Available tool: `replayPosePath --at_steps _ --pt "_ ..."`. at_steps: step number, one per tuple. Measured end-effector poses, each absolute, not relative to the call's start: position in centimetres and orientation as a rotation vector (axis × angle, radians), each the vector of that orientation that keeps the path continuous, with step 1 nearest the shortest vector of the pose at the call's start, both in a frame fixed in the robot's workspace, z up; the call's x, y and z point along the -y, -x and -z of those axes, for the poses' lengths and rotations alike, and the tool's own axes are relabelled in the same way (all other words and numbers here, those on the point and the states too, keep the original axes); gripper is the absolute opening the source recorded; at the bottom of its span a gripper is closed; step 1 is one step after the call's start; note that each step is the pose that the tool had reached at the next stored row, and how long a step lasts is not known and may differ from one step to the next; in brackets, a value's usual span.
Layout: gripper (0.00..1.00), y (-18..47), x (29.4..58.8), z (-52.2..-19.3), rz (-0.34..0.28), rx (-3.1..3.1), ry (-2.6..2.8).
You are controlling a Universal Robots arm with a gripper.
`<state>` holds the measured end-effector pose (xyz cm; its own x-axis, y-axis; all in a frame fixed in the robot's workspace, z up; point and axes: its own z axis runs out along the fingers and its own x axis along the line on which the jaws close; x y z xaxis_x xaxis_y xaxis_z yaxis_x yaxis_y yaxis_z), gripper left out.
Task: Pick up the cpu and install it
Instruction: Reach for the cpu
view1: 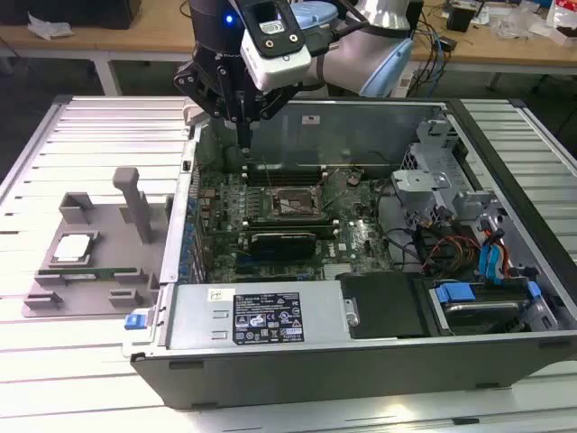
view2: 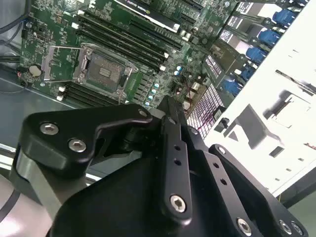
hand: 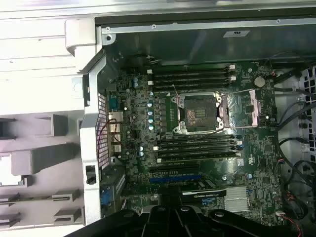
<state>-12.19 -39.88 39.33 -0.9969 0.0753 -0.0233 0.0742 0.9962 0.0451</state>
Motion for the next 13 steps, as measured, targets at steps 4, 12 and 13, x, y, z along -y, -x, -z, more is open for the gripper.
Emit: replayPosePath --at_steps 4,12,13 --pt "0.11 12.19 39.89 -39.33 -0.069 -3.114 -0.117" --pt "0.11 12.36 39.88 -39.33 -0.069 -3.114 -0.117" --pt "0.11 12.45 39.89 -39.33 -0.069 -3.114 -0.117"
